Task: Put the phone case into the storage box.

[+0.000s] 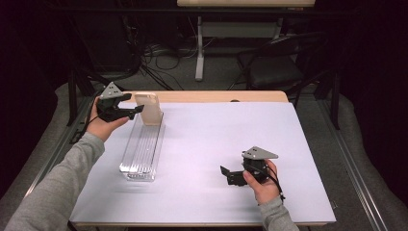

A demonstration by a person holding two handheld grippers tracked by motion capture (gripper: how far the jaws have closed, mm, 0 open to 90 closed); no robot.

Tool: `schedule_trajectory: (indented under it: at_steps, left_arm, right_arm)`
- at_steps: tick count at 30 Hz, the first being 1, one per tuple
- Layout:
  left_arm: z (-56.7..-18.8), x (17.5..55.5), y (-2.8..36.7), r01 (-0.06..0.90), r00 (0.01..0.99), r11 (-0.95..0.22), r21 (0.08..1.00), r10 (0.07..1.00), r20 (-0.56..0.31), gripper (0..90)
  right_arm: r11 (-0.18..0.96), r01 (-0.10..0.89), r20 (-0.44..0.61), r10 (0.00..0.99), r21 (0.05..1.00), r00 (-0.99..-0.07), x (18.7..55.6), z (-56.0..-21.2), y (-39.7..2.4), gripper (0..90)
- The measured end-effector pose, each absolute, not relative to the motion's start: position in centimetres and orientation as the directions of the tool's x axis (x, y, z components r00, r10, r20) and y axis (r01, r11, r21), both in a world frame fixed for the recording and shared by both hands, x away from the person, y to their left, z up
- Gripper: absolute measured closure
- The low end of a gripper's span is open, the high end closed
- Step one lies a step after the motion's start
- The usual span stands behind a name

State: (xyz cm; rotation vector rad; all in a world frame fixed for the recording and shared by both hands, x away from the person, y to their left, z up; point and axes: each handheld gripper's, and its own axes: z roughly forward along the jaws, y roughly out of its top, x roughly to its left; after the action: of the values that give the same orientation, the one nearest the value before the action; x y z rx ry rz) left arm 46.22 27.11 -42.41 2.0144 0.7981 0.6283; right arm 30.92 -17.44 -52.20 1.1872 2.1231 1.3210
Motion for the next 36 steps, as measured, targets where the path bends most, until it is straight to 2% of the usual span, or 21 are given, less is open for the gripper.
schedule_trajectory:
  at_steps: [15, 29, 36]
  left_arm:
    - [-41.6, 44.7, 26.3, 0.362, 0.702, -0.374, 0.854, 0.712, 0.015, 26.8]
    - [-41.3, 43.2, 26.2, 0.431, 0.703, -0.322, 0.843, 0.706, -0.090, 26.3]
    - [-41.6, 42.6, 25.9, 0.443, 0.710, -0.328, 0.834, 0.696, -0.103, 24.1]
  right_arm:
    - [0.205, 0.464, 0.118, 0.809, 0.862, -0.575, 30.9, -52.2, -17.4, 0.4]
    - [0.207, 0.464, 0.114, 0.811, 0.862, -0.574, 30.9, -52.2, -17.5, 0.5]
    - [0.210, 0.466, 0.113, 0.811, 0.859, -0.574, 30.9, -52.2, -17.4, 0.4]
